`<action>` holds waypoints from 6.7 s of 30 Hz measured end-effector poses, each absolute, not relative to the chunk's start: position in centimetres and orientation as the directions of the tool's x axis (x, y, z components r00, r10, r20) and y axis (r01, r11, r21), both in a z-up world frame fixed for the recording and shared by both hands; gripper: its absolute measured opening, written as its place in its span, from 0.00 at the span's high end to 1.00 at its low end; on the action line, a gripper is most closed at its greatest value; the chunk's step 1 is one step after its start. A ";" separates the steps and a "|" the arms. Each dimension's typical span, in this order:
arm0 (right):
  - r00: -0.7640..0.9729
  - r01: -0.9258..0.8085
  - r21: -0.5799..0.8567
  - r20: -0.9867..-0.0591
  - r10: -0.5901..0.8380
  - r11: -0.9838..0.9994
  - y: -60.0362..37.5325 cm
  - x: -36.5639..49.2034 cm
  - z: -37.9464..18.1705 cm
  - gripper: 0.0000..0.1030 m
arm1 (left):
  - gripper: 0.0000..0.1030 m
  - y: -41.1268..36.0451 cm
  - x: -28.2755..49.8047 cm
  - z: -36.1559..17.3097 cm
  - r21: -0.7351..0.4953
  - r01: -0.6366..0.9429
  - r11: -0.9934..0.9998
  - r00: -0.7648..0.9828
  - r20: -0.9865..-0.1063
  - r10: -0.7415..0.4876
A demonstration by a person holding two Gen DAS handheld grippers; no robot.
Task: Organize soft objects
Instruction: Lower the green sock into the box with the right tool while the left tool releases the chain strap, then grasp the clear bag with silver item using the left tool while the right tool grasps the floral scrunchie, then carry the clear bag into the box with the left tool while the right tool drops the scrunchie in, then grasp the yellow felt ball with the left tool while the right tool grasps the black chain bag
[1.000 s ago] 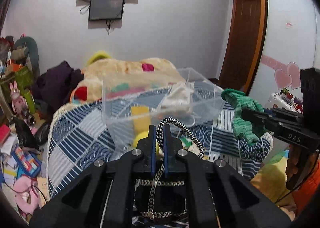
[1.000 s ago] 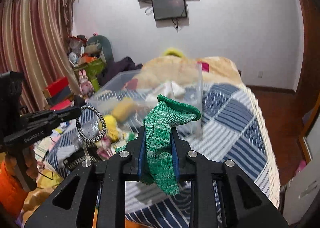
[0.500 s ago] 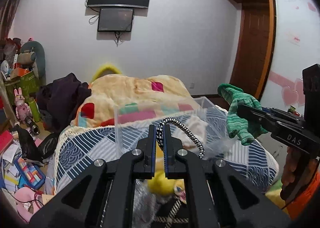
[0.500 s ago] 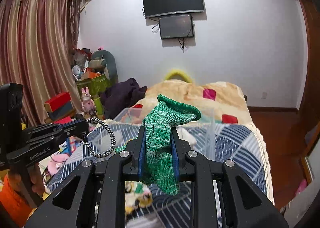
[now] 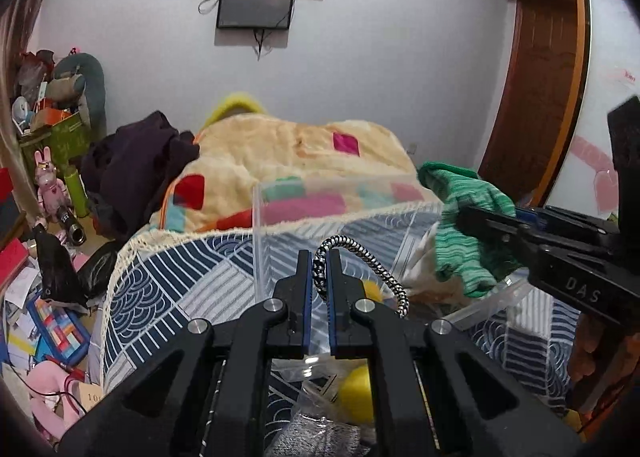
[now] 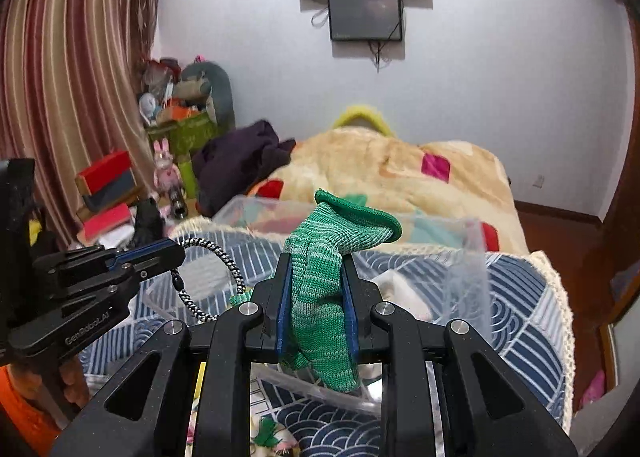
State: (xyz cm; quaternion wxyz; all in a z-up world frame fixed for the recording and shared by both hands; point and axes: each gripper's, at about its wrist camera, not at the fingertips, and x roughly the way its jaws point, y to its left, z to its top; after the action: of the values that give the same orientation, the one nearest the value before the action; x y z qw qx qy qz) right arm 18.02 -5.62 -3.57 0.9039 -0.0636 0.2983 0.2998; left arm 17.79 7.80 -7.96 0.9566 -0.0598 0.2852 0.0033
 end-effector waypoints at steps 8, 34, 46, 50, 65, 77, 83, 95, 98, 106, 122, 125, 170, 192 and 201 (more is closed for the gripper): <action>0.618 -0.579 0.022 -0.641 0.456 0.815 -4.5 18.2 -5.7 0.76 | 0.94 7.0 18.3 -9.7 -0.107 -0.010 0.994 0.796 -0.603 -0.057; 0.586 -0.605 0.095 -0.618 0.523 0.791 -8.1 12.9 -4.9 0.12 | 0.05 7.9 10.8 -7.9 -0.091 -0.025 0.996 0.820 -0.571 -0.032; 0.486 -0.596 0.161 -0.708 0.513 0.787 -6.7 12.8 -9.4 0.12 | 0.06 9.1 11.2 -14.3 -0.157 -0.084 0.984 0.706 -0.706 -0.053; 0.470 -0.622 0.135 -0.724 0.506 0.771 -6.1 12.4 -10.1 0.19 | 0.17 9.6 11.2 -15.3 -0.218 -0.081 0.973 0.695 -0.712 -0.102; 0.503 -0.573 0.208 -0.675 0.540 0.793 -10.2 12.6 -9.8 0.90 | 0.73 8.6 9.4 -14.1 -0.249 -0.012 0.968 0.726 -0.668 -0.163; 0.634 -0.507 0.117 -0.620 0.461 0.854 -13.2 11.5 -7.1 0.90 | 0.74 7.9 6.8 -8.8 -0.207 0.025 0.978 0.812 -0.566 -0.141; 0.584 -0.495 0.127 -0.684 0.438 0.859 -13.1 12.3 -8.9 0.59 | 0.74 6.8 7.0 -7.1 -0.198 0.063 0.978 0.831 -0.532 -0.161; 0.588 -0.471 0.127 -0.693 0.418 0.873 -14.6 12.8 -10.1 0.89 | 0.74 6.3 9.4 -5.3 -0.202 0.090 0.975 0.849 -0.496 -0.181; 0.625 -0.475 0.122 -0.651 0.432 0.871 -15.0 12.0 -8.4 0.89 | 0.74 6.4 10.1 -4.6 -0.200 0.086 0.976 0.858 -0.483 -0.175; 0.743 -0.492 0.100 -0.470 0.477 0.865 -14.8 12.0 -1.0 0.89 | 0.74 6.8 12.3 -3.4 -0.193 0.065 0.979 0.876 -0.459 -0.148; 0.752 -0.440 0.029 -0.535 0.386 0.898 -10.2 18.2 -2.2 0.89 | 0.74 6.0 18.7 -5.7 -0.222 0.068 0.973 0.833 -0.524 -0.178; 0.732 -0.442 0.026 -0.568 0.377 0.897 -10.0 18.5 -3.1 0.87 | 0.74 5.5 20.0 -7.1 -0.221 0.076 0.972 0.807 -0.560 -0.190; 0.593 -0.543 0.110 -0.652 0.473 0.832 -10.8 12.7 -6.7 0.22 | 0.56 5.4 16.2 -13.9 -0.283 0.085 0.955 0.679 -0.685 -0.263; 0.487 -0.703 -0.021 -0.742 0.460 0.711 -3.1 7.8 -10.9 0.30 | 0.56 9.1 6.1 -13.2 -0.265 -0.026 0.964 0.748 -0.645 -0.157; 0.467 -0.697 0.055 -0.721 0.512 0.715 -4.7 8.2 -10.2 0.77 | 0.56 7.5 5.6 -12.3 -0.259 -0.001 0.966 0.757 -0.631 -0.169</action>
State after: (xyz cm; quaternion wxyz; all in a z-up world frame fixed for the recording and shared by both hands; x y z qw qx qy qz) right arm 8.16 -4.74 -10.23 0.8475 -0.1243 0.3728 0.3568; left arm 5.61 7.46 -12.25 0.9292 -0.1229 0.3456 -0.0450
